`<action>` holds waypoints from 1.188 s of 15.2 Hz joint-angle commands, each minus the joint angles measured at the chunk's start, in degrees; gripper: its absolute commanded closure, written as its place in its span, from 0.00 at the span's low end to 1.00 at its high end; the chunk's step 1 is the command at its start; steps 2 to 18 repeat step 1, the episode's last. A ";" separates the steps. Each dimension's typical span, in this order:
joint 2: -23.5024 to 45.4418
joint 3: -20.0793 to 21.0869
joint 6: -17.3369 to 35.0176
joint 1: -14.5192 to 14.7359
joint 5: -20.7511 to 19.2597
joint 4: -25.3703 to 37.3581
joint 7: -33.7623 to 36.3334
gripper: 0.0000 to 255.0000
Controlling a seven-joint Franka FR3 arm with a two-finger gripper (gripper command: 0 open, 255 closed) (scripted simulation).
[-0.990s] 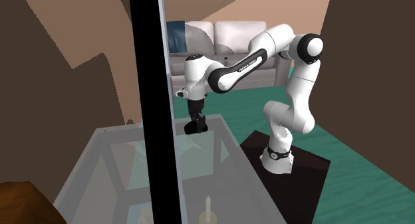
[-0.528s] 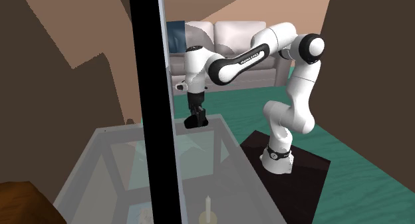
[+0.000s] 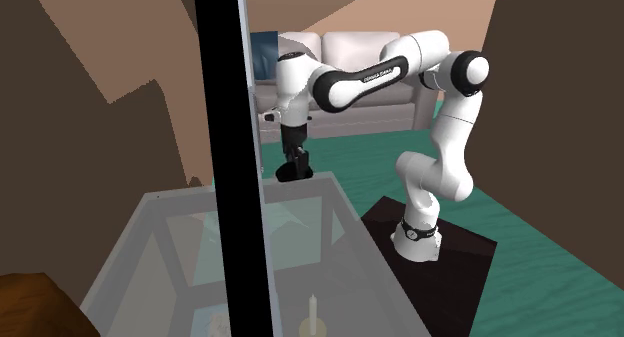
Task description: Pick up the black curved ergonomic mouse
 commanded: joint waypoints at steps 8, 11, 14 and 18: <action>0.00 0.06 -0.37 0.03 0.04 0.36 0.00 1.00; 0.00 0.06 -0.37 0.03 0.04 0.36 0.00 1.00; 0.00 0.06 -0.37 0.03 0.04 0.36 0.00 1.00; 0.00 0.06 -0.37 0.03 0.04 0.36 0.00 1.00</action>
